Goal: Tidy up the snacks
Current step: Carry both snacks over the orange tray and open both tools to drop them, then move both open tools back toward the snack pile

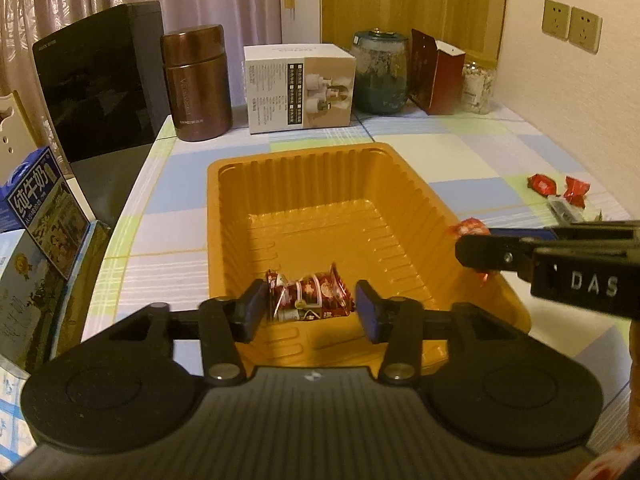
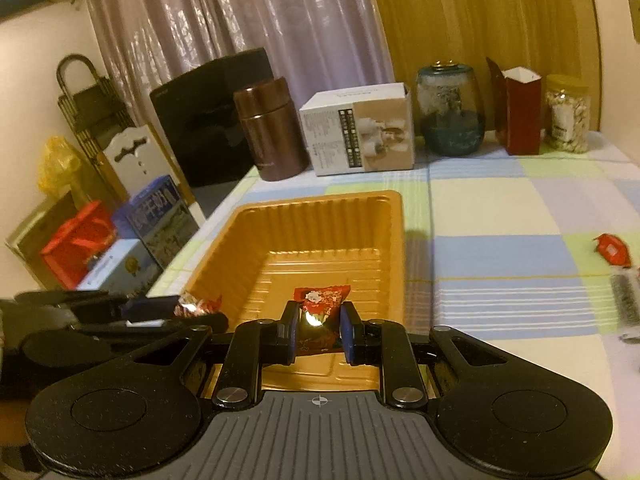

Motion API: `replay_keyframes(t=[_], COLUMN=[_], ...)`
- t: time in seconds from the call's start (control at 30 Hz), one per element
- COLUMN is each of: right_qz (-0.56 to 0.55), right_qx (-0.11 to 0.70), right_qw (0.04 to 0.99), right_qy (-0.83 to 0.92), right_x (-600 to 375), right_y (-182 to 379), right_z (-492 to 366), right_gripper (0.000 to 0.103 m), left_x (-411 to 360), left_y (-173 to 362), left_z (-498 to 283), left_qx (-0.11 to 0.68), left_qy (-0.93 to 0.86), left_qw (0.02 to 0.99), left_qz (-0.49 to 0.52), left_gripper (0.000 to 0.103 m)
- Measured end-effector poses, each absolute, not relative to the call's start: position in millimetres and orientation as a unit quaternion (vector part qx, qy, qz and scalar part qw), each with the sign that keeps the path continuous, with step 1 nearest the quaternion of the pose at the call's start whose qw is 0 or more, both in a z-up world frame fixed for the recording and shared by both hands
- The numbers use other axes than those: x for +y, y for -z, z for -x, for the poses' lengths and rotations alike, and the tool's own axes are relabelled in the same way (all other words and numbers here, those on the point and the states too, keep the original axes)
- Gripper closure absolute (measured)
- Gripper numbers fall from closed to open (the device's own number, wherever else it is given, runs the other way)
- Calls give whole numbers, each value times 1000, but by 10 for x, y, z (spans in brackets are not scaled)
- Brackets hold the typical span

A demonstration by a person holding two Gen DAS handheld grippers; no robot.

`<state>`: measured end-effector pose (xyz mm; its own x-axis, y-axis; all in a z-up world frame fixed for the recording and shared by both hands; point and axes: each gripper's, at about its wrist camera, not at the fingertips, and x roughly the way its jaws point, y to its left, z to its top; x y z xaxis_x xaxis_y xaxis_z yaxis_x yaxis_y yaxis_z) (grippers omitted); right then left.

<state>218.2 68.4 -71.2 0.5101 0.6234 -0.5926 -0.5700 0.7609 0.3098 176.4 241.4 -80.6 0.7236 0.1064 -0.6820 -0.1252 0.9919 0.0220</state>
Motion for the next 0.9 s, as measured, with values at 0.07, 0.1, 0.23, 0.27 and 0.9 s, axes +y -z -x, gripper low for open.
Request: replay_keyframes(t=[0.07, 0.1, 0.23, 0.27, 0.9], right_qz=[-51, -56, -54, -49, -40], right_qx=[360, 359, 350, 346, 302], right_qw=[865, 865, 873, 876, 919], right_qy=[-345, -345, -336, -331, -251], right_x=[669, 655, 617, 605, -145], right_y=[723, 718, 658, 641, 213], right_z=[-2202, -2197, -2162, -2146, -1942], right_gripper=[55, 43, 34, 34, 34], left_x=[2433, 2442, 2457, 2455, 1841], left_y=[812, 815, 817, 813, 429], left_z=[-1750, -1743, -1712, -1698, -1628], left_qx=[367, 368, 369, 369, 345], left_qy=[-62, -63, -68, -70, -33], left_qw=[928, 928, 927, 927, 937], left_qz=[14, 16, 20, 22, 29], left_gripper=[55, 55, 55, 55, 55])
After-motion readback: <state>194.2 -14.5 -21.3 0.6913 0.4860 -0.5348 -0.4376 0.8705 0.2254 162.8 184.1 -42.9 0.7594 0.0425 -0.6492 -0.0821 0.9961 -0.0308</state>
